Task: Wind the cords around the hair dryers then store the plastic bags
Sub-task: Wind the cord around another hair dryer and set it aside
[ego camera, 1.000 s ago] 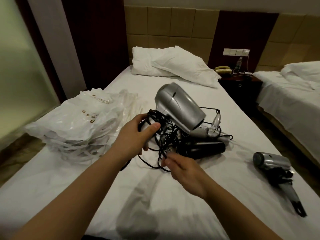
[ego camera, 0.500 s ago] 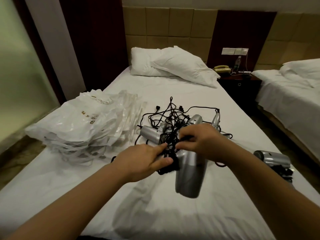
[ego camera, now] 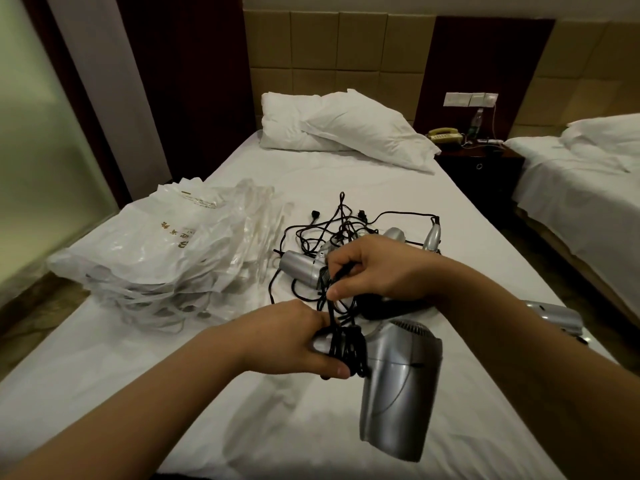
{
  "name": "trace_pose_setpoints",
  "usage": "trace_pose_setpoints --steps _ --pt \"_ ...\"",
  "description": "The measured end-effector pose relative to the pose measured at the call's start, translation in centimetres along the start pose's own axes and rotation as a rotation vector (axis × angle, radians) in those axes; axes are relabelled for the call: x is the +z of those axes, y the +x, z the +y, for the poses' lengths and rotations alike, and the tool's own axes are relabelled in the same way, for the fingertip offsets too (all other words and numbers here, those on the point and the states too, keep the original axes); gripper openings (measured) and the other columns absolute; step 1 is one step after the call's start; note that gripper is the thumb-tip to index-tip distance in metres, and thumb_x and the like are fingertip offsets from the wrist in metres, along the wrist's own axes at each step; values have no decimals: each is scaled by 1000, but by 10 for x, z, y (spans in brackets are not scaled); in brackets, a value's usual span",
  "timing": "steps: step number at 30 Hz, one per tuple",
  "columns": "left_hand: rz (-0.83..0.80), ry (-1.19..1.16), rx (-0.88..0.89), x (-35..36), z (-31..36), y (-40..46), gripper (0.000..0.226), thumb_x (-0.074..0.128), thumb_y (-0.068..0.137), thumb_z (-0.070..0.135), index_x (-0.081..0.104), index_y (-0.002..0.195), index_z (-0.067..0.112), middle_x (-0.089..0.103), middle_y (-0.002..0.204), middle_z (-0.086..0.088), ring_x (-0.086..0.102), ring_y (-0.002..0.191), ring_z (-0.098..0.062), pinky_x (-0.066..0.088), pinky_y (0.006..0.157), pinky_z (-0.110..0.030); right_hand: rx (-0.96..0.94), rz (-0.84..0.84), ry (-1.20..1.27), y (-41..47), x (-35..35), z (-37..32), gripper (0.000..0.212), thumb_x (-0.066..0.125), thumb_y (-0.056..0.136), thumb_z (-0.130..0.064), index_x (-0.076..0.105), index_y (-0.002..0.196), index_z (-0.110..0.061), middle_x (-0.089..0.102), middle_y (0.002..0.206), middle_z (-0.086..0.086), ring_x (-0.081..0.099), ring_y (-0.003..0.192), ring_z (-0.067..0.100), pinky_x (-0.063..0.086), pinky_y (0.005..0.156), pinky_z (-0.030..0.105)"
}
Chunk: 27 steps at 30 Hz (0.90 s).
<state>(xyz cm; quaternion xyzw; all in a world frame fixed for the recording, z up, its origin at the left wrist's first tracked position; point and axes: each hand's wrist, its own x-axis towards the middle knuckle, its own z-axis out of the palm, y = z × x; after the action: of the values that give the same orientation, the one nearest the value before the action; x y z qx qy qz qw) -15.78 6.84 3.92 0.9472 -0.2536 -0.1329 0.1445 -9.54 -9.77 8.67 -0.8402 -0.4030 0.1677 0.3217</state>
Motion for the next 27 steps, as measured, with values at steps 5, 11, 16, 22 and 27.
trace_pose_setpoints --steps 5,11,16,22,27 --pt "137 -170 39 -8 2 -11 41 73 75 46 46 104 36 55 69 19 52 65 9 34 57 -12 97 25 271 -2 -1 39 27 67 83 -30 53 66 -14 45 48 -15 39 47 -2 33 50 12" --pt "293 -759 82 -17 0 -19 68 71 60 38 38 118 50 65 67 4 53 47 -13 43 45 -23 33 156 602 4 36 66 18 56 86 -10 57 68 -10 55 58 -7 49 53 4 39 55 23" --pt "510 -1110 132 -20 -5 -6 45 62 68 42 57 111 26 59 61 -7 44 39 -18 35 39 -22 143 335 573 3 73 63 32 41 98 -11 55 69 -7 53 62 2 48 54 2 40 63 18" --pt "775 -1221 -33 -17 -3 8 34 52 75 49 61 90 19 60 60 -6 45 38 -17 33 35 -22 245 318 53 -3 95 59 15 52 94 -23 51 80 -23 56 73 -6 50 70 10 43 71 28" --pt "927 -1153 -227 -16 -14 8 27 49 91 43 61 92 18 62 62 -4 47 42 -18 36 38 -23 244 354 -309 -24 94 39 18 43 97 -23 56 108 -19 66 90 3 58 85 24 43 70 33"
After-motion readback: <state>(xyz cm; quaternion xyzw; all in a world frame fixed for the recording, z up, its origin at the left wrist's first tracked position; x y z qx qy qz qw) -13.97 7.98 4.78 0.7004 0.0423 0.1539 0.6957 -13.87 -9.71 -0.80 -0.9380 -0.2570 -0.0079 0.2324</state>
